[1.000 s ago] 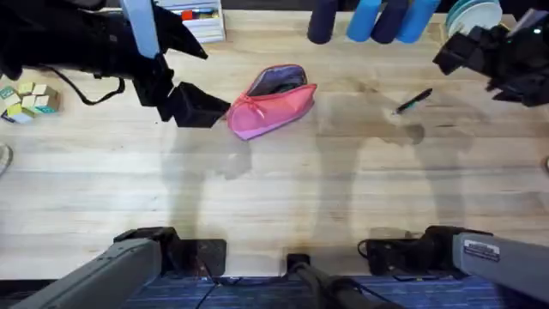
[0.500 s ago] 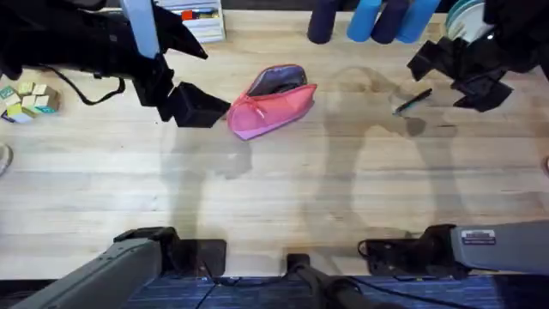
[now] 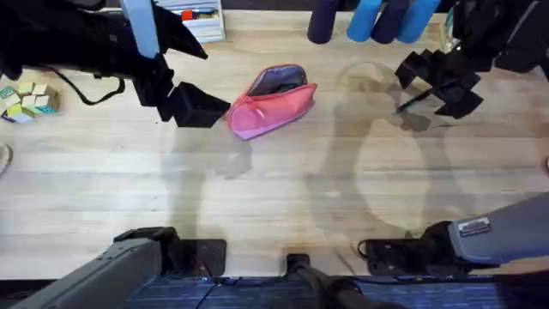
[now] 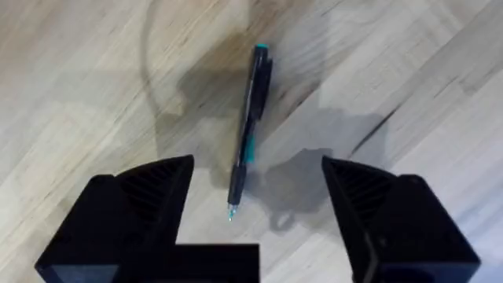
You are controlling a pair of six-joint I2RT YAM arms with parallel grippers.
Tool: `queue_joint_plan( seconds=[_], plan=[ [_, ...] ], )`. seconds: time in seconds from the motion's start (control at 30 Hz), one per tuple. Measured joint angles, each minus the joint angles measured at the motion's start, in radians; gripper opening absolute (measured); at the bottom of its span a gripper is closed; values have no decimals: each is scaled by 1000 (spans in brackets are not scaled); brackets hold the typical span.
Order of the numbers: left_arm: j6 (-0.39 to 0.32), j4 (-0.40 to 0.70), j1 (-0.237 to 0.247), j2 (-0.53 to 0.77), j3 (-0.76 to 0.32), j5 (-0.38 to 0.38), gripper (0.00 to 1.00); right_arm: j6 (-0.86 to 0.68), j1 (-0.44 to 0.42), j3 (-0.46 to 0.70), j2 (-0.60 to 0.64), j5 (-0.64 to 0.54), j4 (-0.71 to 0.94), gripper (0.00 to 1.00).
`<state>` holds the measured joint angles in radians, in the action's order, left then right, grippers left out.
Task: Unzip the bag, pick up the pens from the table one at a time and place them inside, then zip the bag closed.
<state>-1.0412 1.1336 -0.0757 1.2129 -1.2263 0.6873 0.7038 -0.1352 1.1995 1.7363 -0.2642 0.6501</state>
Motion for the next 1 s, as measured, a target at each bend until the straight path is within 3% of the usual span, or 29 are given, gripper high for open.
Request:
queue_joint_plan(
  seconds=[0.6,0.7,0.83,0.87,0.97,1.0],
  plan=[
    [0,0,0,0,0,0,993,26,0,0,88,3,-39,978],
    [0,0,0,0,0,0,993,30,0,0,89,-1,-40,684],
    [0,0,0,0,0,0,994,29,-1,0,90,-7,-40,484],
    [0,0,0,0,0,0,994,31,-1,0,90,-10,-39,304],
    [0,-1,0,0,0,0,994,30,-1,0,90,-21,-35,80],
    [0,-1,0,0,0,0,994,30,-2,1,90,-25,-34,48]
  ],
)
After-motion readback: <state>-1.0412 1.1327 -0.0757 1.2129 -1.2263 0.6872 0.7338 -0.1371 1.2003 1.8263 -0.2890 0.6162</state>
